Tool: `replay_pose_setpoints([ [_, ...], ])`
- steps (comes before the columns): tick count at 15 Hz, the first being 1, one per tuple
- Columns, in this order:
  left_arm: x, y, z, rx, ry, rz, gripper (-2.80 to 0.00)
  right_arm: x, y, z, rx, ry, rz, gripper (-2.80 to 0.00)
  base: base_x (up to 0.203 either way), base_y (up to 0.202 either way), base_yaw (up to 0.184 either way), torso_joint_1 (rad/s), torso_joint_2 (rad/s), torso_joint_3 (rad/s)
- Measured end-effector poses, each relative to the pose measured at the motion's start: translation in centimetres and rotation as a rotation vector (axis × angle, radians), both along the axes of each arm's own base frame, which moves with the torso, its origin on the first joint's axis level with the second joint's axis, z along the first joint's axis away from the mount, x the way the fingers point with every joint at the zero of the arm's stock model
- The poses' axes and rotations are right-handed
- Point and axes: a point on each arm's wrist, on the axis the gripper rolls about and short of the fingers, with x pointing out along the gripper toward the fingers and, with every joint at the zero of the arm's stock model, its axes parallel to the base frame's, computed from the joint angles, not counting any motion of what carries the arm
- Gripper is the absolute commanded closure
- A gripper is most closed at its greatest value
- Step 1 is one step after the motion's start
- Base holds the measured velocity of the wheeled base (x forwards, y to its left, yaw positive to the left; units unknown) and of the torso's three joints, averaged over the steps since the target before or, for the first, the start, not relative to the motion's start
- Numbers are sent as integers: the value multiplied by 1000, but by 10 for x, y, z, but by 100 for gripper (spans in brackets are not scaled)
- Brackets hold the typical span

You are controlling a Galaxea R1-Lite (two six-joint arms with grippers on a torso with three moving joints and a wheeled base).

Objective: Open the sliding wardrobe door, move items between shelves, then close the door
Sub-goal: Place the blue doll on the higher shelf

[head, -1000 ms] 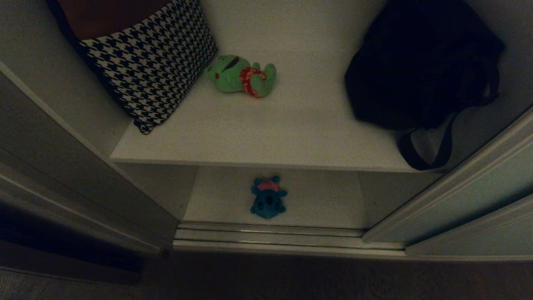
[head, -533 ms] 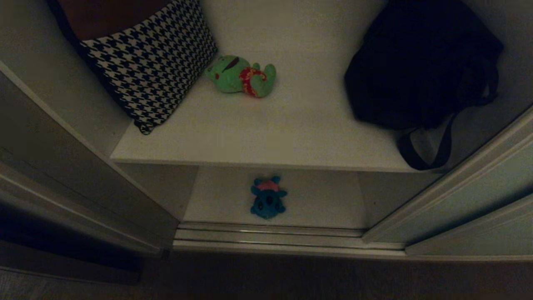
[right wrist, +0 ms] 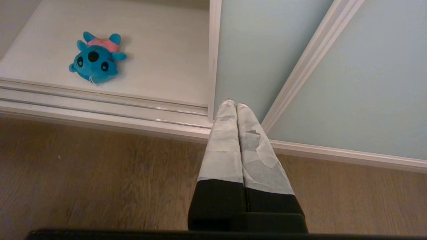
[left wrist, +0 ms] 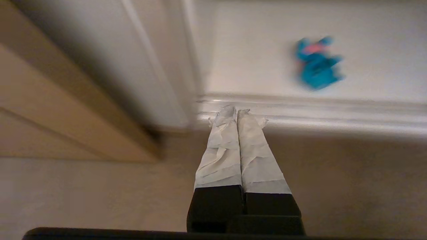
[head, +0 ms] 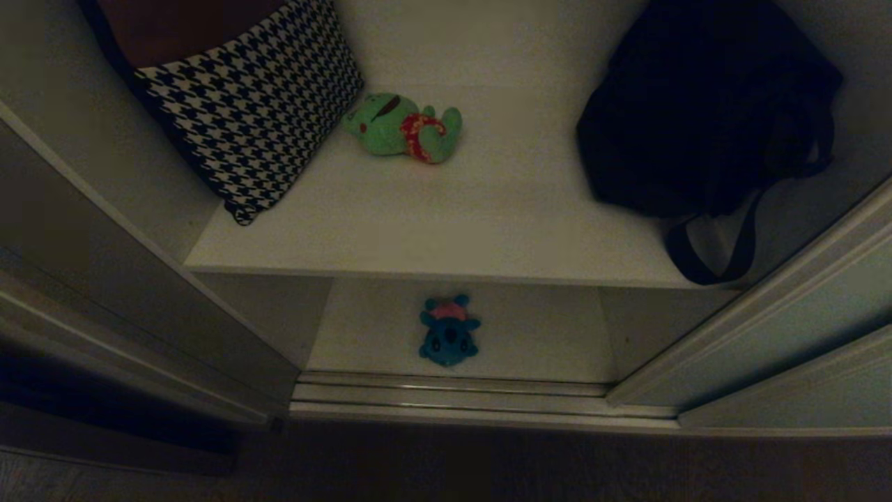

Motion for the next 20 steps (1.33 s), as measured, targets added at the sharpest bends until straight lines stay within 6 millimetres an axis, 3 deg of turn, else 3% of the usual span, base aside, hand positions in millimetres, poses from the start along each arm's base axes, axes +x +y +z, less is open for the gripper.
replay_pose_setpoints([
  [4,1,0,-2,35,-3,-8,0,0,0,0,-1,0,0,0,0,0,0,0,0,0],
  [16,1,0,-3,22,-3,-8,0,0,0,0,0,0,0,0,-186,0,0,2,3,2],
  [20,1,0,-3,-9,-6,2,0,0,0,0,0,0,0,0,-20,0,0,-1,1,2],
])
